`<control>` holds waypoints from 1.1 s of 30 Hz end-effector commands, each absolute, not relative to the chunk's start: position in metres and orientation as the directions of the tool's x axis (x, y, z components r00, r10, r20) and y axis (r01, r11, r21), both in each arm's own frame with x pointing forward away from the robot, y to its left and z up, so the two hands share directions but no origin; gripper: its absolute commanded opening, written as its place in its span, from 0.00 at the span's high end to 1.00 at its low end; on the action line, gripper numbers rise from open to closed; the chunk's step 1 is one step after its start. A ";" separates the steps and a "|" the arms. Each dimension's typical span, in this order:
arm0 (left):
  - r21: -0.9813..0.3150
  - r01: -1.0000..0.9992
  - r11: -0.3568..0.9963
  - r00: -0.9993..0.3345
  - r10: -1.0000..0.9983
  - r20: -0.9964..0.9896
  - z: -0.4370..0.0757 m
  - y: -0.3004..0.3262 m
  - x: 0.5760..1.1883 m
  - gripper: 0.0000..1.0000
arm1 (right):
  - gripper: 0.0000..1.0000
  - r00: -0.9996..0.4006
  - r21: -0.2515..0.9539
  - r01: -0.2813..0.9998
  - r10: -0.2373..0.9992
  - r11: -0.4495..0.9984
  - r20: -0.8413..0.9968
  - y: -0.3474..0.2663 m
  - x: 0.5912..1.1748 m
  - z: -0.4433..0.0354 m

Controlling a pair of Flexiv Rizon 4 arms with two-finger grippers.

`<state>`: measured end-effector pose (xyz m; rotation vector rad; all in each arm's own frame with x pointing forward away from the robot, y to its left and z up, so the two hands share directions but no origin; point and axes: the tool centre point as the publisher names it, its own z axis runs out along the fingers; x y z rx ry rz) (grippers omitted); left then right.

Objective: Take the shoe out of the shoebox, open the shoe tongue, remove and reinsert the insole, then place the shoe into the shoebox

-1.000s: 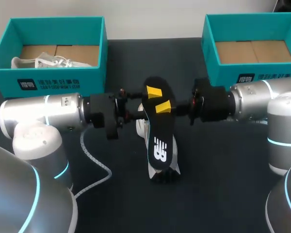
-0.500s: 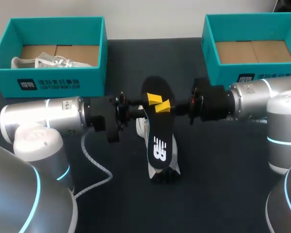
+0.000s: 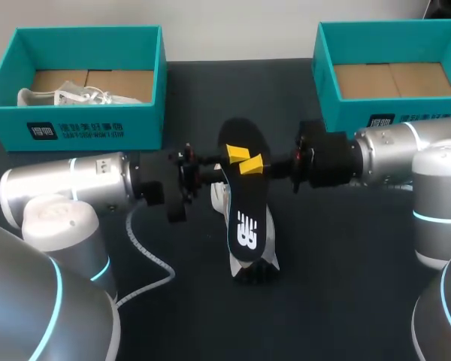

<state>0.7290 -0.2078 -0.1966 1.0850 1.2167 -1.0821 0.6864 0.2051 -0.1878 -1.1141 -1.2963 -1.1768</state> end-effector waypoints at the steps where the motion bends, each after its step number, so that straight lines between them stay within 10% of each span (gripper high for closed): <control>1: 0.043 0.985 0.168 0.050 -0.039 -0.998 -0.199 -0.207 0.727 0.60 | 1.00 -0.055 0.055 0.994 0.002 0.096 0.998 0.206 0.686 -0.189; 6: 0.041 0.985 0.169 0.048 -0.035 -0.998 -0.199 -0.207 0.727 0.67 | 1.00 -0.055 0.054 0.994 0.001 0.100 0.999 0.206 0.687 -0.189; 12: 0.034 0.986 0.166 0.041 -0.039 -0.998 -0.200 -0.208 0.728 1.00 | 1.00 -0.056 0.056 0.993 -0.001 0.101 0.998 0.206 0.688 -0.189; 19: 0.013 0.988 0.153 0.019 -0.037 -0.999 -0.198 -0.209 0.727 1.00 | 1.00 -0.059 0.060 0.994 -0.007 0.088 0.998 0.205 0.686 -0.191; 21: 0.005 0.989 0.146 0.009 -0.032 -0.999 -0.197 -0.207 0.726 1.00 | 0.02 -0.065 0.065 0.995 -0.004 0.073 0.998 0.202 0.684 -0.191; 33: -0.180 0.979 0.093 -0.182 0.012 -0.983 -0.193 -0.187 0.720 1.00 | 0.00 -0.231 0.232 0.973 0.134 0.004 0.964 0.163 0.669 -0.179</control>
